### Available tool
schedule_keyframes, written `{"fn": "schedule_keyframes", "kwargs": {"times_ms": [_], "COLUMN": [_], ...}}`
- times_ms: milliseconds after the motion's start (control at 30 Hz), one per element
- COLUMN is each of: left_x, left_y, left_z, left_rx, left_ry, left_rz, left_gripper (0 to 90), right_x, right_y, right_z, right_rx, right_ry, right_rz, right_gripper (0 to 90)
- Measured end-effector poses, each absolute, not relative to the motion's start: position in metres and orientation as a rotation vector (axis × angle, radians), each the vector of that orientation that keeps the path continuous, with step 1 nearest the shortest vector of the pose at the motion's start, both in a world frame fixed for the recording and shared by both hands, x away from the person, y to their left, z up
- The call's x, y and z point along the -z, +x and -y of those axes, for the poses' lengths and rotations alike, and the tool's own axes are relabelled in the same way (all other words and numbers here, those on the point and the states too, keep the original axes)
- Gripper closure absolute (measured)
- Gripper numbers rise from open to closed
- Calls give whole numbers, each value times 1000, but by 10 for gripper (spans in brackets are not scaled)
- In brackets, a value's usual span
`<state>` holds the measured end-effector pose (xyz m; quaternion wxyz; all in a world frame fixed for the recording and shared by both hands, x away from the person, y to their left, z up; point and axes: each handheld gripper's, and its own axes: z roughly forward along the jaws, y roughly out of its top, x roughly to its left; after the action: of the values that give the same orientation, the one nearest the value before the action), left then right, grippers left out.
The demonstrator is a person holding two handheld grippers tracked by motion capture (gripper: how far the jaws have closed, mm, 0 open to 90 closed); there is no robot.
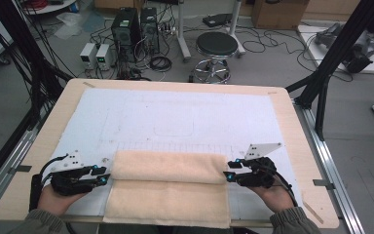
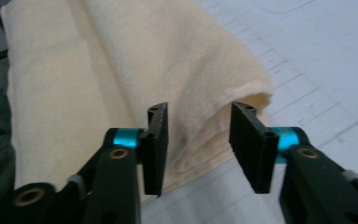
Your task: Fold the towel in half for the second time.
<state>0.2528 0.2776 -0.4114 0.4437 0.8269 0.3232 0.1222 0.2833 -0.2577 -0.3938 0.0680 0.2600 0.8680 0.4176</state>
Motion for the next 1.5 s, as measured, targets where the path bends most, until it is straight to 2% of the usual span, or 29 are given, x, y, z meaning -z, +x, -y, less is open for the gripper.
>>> {"fn": "schedule_keyframes", "kwargs": {"times_ms": [167, 400, 533, 600, 667, 767, 833, 867, 1033, 1233, 1300, 1367, 1500], "left_x": [402, 395, 401, 405, 408, 407, 406, 404, 395, 379, 375, 370, 367], "left_y": [267, 296, 308, 312, 315, 312, 308, 306, 285, 237, 220, 209, 207], "left_z": [-271, -258, -252, -250, -250, -253, -255, -256, -262, -267, -268, -269, -273], "left_rx": [-315, -277, -241, -208, -172, -173, -162, -168, -188, -174, -158, -139, -180], "left_ry": [2037, 2023, 2029, 2056, 2068, 2033, 2034, 2038, 2020, 2014, 2007, 1996, 1985], "left_rz": [-788, -770, -795, -801, -798, -770, -744, -737, -685, -579, -538, -517, -533], "left_gripper": [536, 402, 355, 369, 449, 724, 824, 837, 851, 846, 808, 706, 648], "right_x": [386, 388, 398, 405, 411, 410, 407, 405, 392, 371, 365, 361, 357], "right_y": [292, 315, 329, 334, 338, 337, 334, 332, 316, 273, 255, 240, 236], "right_z": [253, 241, 232, 228, 225, 225, 225, 225, 227, 230, 231, 232, 241], "right_rx": [-1266, -1279, -1278, -1254, -1237, -1241, -1266, -1278, -1317, -1374, -1417, -1433, -1430], "right_ry": [780, 765, 781, 796, 800, 774, 745, 737, 670, 543, 503, 443, 460], "right_rz": [-2571, -2571, -2618, -2666, -2711, -2737, -2740, -2745, -2735, -2730, -2749, -2766, -2744], "right_gripper": [452, 411, 394, 415, 500, 695, 770, 783, 804, 803, 763, 702, 636]}}
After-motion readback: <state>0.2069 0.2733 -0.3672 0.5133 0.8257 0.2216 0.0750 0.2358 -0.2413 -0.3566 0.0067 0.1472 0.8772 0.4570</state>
